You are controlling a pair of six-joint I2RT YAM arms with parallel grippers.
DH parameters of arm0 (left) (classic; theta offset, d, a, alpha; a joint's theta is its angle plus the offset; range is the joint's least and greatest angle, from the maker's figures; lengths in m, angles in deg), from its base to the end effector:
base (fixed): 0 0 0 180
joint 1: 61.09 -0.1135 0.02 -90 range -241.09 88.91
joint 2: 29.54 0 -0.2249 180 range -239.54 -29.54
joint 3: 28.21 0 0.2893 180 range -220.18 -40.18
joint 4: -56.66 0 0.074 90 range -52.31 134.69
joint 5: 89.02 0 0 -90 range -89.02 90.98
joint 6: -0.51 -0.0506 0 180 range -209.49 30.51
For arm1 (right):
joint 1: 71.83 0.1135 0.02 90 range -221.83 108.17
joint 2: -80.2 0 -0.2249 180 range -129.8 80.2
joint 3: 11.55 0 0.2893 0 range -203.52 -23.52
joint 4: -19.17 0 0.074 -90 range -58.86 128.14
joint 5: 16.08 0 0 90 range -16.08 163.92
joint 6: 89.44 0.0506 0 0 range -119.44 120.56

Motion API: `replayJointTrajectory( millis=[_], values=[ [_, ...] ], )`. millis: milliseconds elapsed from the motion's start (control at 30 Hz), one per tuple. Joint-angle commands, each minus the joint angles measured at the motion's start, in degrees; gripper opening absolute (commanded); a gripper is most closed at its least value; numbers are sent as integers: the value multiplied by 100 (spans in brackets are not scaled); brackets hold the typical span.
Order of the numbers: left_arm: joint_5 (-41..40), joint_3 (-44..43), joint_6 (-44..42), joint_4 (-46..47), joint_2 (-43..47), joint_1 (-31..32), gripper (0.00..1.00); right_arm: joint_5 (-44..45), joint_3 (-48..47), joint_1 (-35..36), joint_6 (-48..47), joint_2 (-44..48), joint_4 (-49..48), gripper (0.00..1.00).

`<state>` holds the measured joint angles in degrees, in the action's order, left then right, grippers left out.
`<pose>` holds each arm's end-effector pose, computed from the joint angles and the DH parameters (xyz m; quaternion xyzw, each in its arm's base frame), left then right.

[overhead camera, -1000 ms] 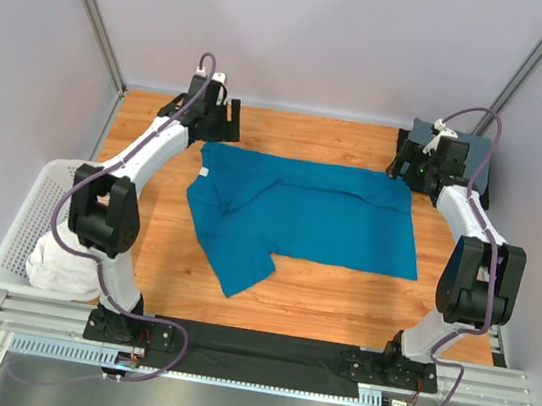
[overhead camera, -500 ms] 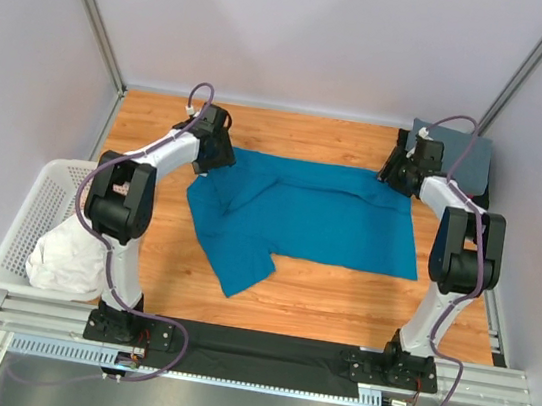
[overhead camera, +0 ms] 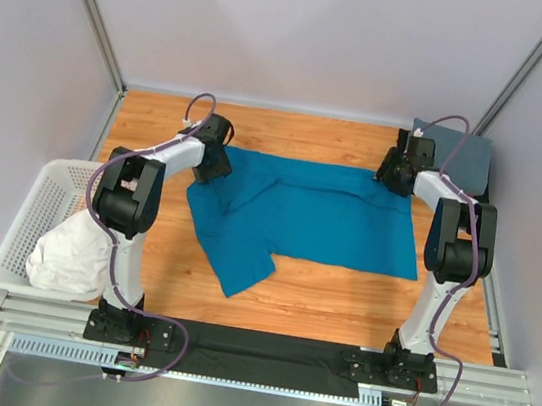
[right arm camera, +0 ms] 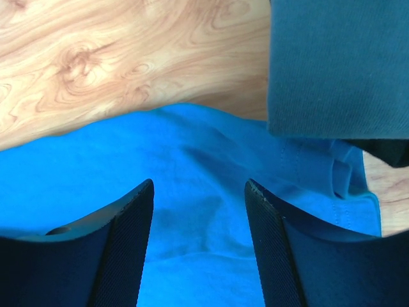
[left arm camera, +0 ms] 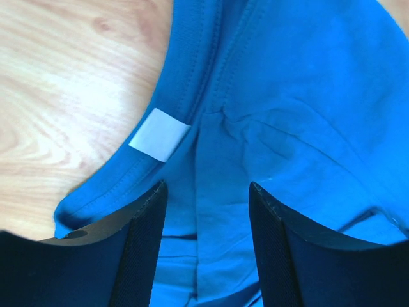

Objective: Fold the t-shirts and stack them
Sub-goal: Fold the tshirt

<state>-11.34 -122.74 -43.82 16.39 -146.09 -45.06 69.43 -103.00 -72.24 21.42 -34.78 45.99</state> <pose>0.4318 -0.1128 0.0969 -0.2717 0.9266 -0.0326 0.2578 0.4596 0.0007 0.1060 0.1604 0.9263 0.0964 0.3270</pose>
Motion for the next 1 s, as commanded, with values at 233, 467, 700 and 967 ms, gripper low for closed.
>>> replayJointTrajectory(
  millis=[233, 467, 700, 967],
  values=[
    [-1001, -313, 540, -1943, -246, 58, 61, 115, 152, 179, 252, 160, 115, 62],
    [-948, 30, 171, -1855, 1, -153, 61, 142, 635, 225, 225, 467, 141, 64],
    [-719, -180, -339, -1793, -87, -513, 52, 264, 697, 278, 181, 582, 290, 64],
    [-561, -356, -804, -1697, -245, -742, 52, 387, 1197, 366, 331, 898, 369, 64]
  ],
)
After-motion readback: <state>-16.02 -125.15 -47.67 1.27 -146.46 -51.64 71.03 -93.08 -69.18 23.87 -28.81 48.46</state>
